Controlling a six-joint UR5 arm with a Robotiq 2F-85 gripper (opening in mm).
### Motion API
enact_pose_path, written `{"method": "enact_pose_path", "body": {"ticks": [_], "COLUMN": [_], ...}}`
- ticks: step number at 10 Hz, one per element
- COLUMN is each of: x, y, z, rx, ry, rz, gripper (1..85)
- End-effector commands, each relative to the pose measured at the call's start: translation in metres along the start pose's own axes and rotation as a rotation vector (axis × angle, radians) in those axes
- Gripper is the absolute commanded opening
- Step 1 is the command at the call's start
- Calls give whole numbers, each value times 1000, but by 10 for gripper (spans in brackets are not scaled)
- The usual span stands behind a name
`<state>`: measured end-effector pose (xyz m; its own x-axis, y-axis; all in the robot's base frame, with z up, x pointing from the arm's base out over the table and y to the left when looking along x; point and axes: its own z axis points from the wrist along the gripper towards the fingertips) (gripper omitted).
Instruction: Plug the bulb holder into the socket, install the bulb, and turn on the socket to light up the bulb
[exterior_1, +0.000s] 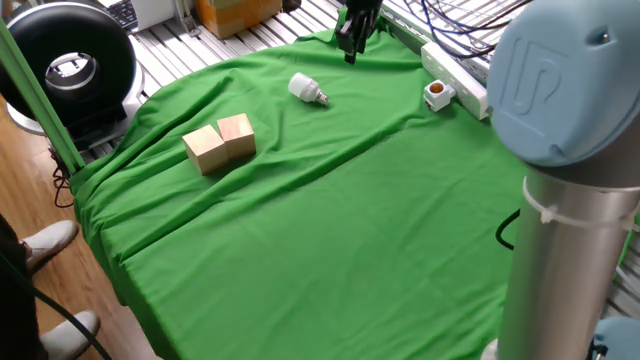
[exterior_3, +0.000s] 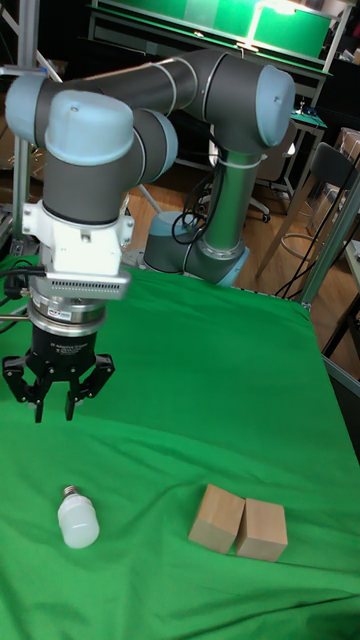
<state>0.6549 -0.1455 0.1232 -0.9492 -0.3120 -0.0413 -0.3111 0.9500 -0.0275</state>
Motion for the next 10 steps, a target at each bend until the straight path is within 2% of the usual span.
{"method": "enact_pose_path", "body": {"ticks": [1, 3, 4, 6, 7, 8, 9, 10], "x": [-9, -22, -35, -55, -67, -78, -81, -73], "y": [-4, -9, -9, 15, 25, 29, 26, 14], "z": [2, 2, 6, 13, 17, 24, 27, 24], "rx": [23, 39, 38, -39, -38, -48, -37, 12], "ry": [-21, -64, -79, -107, -117, -150, -163, -147], "rz": [1, 65, 71, 105, 126, 129, 120, 118], "gripper": [430, 427, 427, 447, 450, 483, 483, 423]}}
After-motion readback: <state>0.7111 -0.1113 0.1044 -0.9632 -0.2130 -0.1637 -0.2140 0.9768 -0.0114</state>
